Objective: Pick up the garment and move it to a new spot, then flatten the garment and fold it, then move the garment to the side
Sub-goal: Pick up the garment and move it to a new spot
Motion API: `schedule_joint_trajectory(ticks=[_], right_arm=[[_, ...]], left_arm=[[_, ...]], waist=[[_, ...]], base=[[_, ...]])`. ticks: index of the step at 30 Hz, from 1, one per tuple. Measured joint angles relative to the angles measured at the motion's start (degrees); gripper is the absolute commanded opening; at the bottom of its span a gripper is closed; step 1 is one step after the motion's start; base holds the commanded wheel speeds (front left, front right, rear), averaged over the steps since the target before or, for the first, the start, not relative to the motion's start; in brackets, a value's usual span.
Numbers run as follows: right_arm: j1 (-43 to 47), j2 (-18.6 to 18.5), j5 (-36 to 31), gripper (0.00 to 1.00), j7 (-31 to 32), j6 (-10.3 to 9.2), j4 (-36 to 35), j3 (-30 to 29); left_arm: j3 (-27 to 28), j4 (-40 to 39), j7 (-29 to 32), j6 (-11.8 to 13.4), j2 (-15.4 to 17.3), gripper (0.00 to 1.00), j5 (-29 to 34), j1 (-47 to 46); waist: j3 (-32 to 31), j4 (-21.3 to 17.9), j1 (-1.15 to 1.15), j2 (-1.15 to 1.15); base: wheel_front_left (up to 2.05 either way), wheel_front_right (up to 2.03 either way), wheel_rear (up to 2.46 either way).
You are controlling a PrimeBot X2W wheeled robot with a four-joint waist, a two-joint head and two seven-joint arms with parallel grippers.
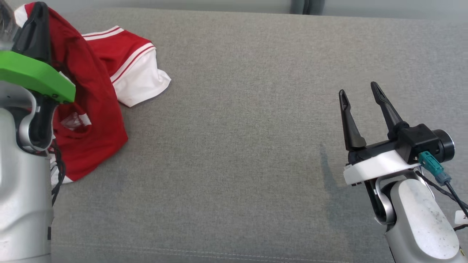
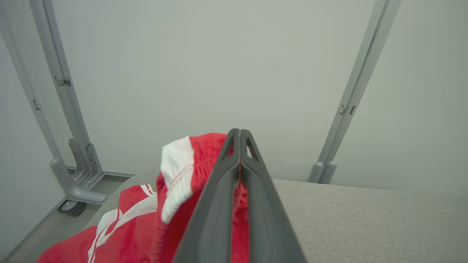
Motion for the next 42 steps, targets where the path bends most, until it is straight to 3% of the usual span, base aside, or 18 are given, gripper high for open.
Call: schedule_joint_trajectory(ticks=[5, 14, 28, 38, 39, 40, 41, 42], right_arm=[[1.29, 0.32, 0.56, 1.0, 0.0, -0.44, 0.35, 0.29], [3.42, 1.56, 0.93, 1.0, 0.0, -0.48, 0.67, 2.09], [3.42, 1.82, 0.93, 1.0, 0.0, -0.92, -1.37, 4.71], [3.2, 2.1, 1.89, 1.0, 0.0, -1.42, -1.8, 7.4], [3.05, 2.12, 1.97, 1.0, 0.0, -1.41, -1.79, 7.81], [2.85, 2.11, 2.23, 1.0, 0.0, -1.36, -1.72, 8.31], [2.55, 2.12, 2.59, 1.0, 0.0, -1.26, -1.59, 8.81], [2.16, 2.14, 2.92, 1.0, 0.0, -0.83, -1.51, 9.27]], left_arm=[[-2.94, -1.54, 0.22, -0.16, -2.38, 0.0, -1.04, 0.19], [-10.44, -1.19, 2.05, -0.58, -12.15, 0.0, -5.52, 5.5], [-22.07, 3.98, 1.31, 0.4, -9.79, 0.0, -5.89, 4.39], [-27.03, 6.88, -2.97, 4.9, -9.79, 0.0, -8.08, -2.03], [-27.19, 7.43, -3.41, 5.28, -9.79, 0.08, -8.11, -2.14], [-27.62, 7.73, -3.79, 5.38, -9.72, 0.44, -8.16, -2.14], [-28.32, 7.86, -4.28, 5.38, -9.55, 0.87, -8.39, -2.14], [-28.94, 7.88, -4.63, 5.38, -9.49, 1.0, -8.75, -2.14]], waist=[[-2.64, -2.21, 0.0, 0.0], [-5.19, -8.39, 0.0, 0.0], [-3.72, -19.82, 0.0, 0.0], [-0.35, -27.33, 0.0, 0.0], [-0.02, -28.09, 0.0, 0.0], [0.3, -28.85, 0.0, 0.0], [0.63, -29.64, 0.0, 0.0], [0.93, -30.41, 0.0, 0.0]], base=[[0.0, 0.0, 0.0], [0.0, 0.0, 0.0], [0.0, 0.0, 0.0], [0.0, 0.0, 0.0], [0.0, 0.0, 0.0], [0.0, 0.0, 0.0], [0.0, 0.0, 0.0], [0.0, 0.0, 0.0]])
